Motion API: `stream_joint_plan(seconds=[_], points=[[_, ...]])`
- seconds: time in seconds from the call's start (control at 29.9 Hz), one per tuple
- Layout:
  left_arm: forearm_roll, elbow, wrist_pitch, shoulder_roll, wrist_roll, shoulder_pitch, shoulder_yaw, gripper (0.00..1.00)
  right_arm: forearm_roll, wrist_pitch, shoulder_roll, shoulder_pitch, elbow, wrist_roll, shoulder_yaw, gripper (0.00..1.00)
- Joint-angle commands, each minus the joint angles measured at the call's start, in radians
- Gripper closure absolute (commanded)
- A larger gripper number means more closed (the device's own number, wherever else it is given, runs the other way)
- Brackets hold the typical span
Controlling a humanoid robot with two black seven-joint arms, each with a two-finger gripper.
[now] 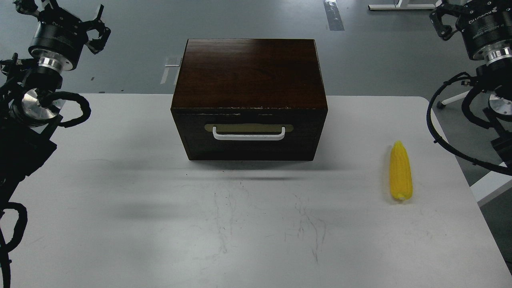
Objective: Put corn in drawer with both arms
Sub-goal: 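Move the left gripper toward the white drawer handle of the wooden box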
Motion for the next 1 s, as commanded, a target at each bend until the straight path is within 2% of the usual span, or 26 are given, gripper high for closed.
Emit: stream_joint_plan(seconds=[0.0, 0.23, 0.37, 0.5, 0.57, 0.77, 0.84, 0.9, 0.97], points=[[0.0, 0.001, 0.0, 0.02, -0.005, 0.003, 0.0, 0.02, 0.0, 0.0, 0.002, -0.003, 0.0, 0.001, -0.004, 0.0], [0.003, -0.005, 0.0, 0.055, 0.012, 0.003, 0.003, 0.02, 0.0, 0.0, 0.003, 0.0, 0.012, 0.009, -0.004, 0.0], [0.012, -0.066, 0.0, 0.087, 0.023, 0.027, 0.029, 0.02, 0.0, 0.0, 0.003, -0.007, 0.012, 0.009, -0.004, 0.0], [0.062, -0.245, 0.0, 0.198, 0.021, 0.038, 0.049, 0.02, 0.0, 0.0, 0.003, -0.032, 0.019, 0.009, -0.007, 0.0], [0.108, -0.281, 0.0, 0.233, 0.015, 0.036, 0.046, 0.03, 0.0, 0.0, 0.003, -0.036, 0.019, 0.009, -0.007, 0.0], [0.45, -0.448, 0.0, 0.356, 0.012, -0.003, 0.044, 0.11, 0.0, 0.0, 0.002, -0.036, 0.018, 0.009, -0.002, 0.0], [0.623, -0.552, 0.0, 0.381, 0.014, -0.033, 0.044, 0.11, 0.0, 0.0, 0.002, -0.036, 0.018, 0.01, 0.001, 0.0], [0.88, -0.726, 0.0, 0.425, 0.014, -0.052, 0.032, 0.11, 0.0, 0.0, 0.003, -0.036, 0.019, 0.009, -0.001, 0.0], [0.991, -0.799, 0.0, 0.43, 0.014, -0.069, 0.035, 0.11, 0.0, 0.0, 0.003, -0.036, 0.019, 0.01, -0.001, 0.0]])
